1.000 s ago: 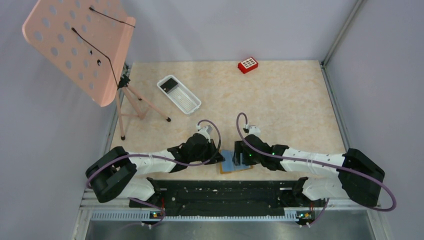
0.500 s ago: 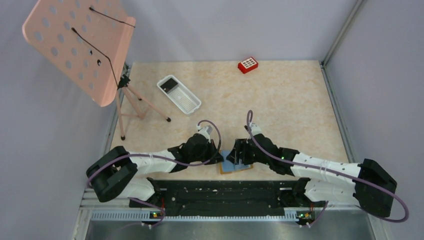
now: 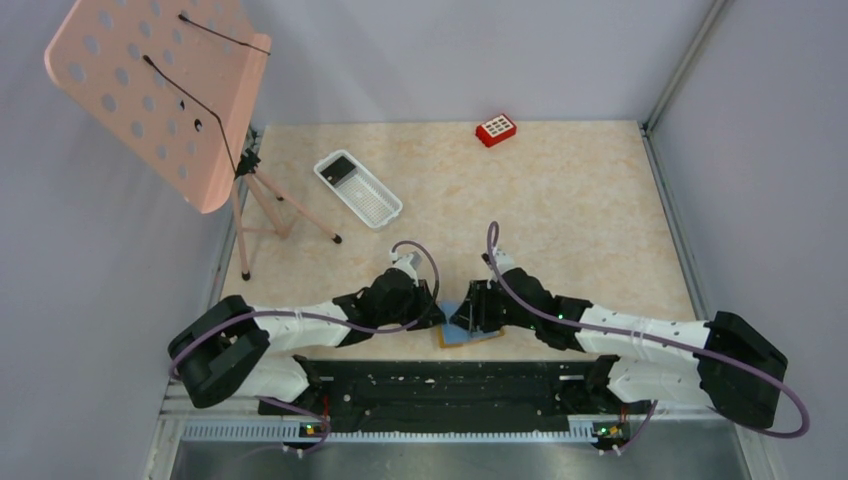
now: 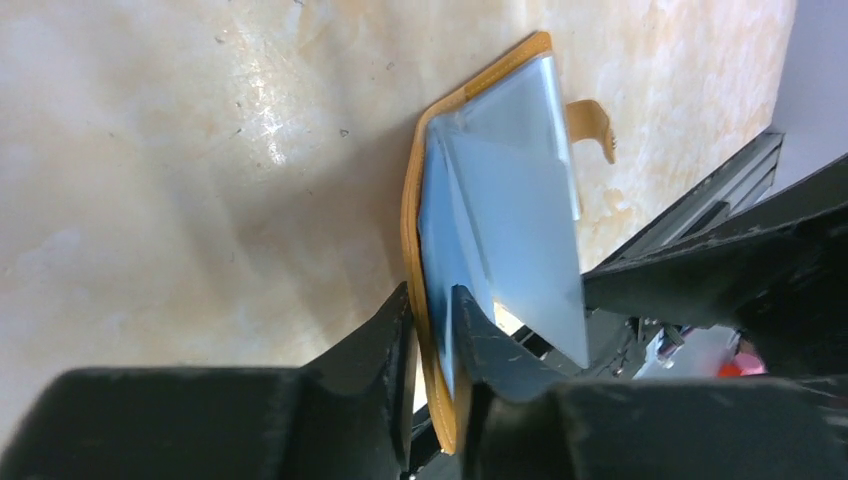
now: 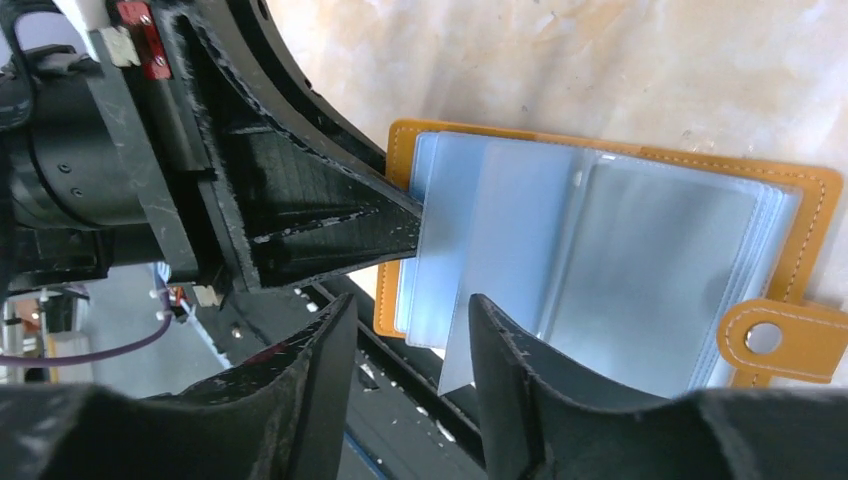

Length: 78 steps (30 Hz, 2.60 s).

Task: Take the credit cards out of the card holder
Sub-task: Remove the credit card from the card holder.

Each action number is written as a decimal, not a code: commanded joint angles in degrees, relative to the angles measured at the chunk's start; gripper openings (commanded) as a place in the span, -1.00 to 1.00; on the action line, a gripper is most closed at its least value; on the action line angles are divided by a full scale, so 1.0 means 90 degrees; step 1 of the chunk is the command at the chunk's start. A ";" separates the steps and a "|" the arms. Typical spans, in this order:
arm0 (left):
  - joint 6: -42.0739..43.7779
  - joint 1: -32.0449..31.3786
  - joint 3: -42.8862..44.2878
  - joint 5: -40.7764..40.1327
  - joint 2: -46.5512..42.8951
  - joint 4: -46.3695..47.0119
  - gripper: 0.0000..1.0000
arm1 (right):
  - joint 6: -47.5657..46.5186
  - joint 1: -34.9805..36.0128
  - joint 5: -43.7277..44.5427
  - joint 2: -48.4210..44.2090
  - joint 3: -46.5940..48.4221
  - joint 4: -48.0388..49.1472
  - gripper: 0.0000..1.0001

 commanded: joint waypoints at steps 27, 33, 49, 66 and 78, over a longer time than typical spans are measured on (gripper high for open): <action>0.0062 -0.0020 0.0007 -0.0818 -0.0400 -0.0237 0.15 | -0.0151 0.0041 -0.0170 0.0743 -0.0275 0.0941 -0.46; 0.0071 -0.0020 -0.0028 -0.0684 -0.0325 -0.0206 0.02 | -0.0138 0.0041 -0.0169 0.0569 -0.0199 0.0720 -0.43; 0.0100 -0.0020 0.0088 -0.0646 -0.0085 -0.0343 -0.45 | -0.0565 -0.0746 0.0636 -0.0365 -0.0373 -0.0730 -0.01; 0.0100 -0.0020 0.0127 -0.0552 0.0020 -0.0290 -0.52 | -0.0652 -0.0792 0.0529 0.0293 -0.0404 -0.0480 -0.02; 0.0073 -0.0028 0.0167 -0.0499 0.0104 -0.0235 -0.56 | -0.0334 -0.0786 -0.0395 0.0211 -0.0439 0.0250 -0.03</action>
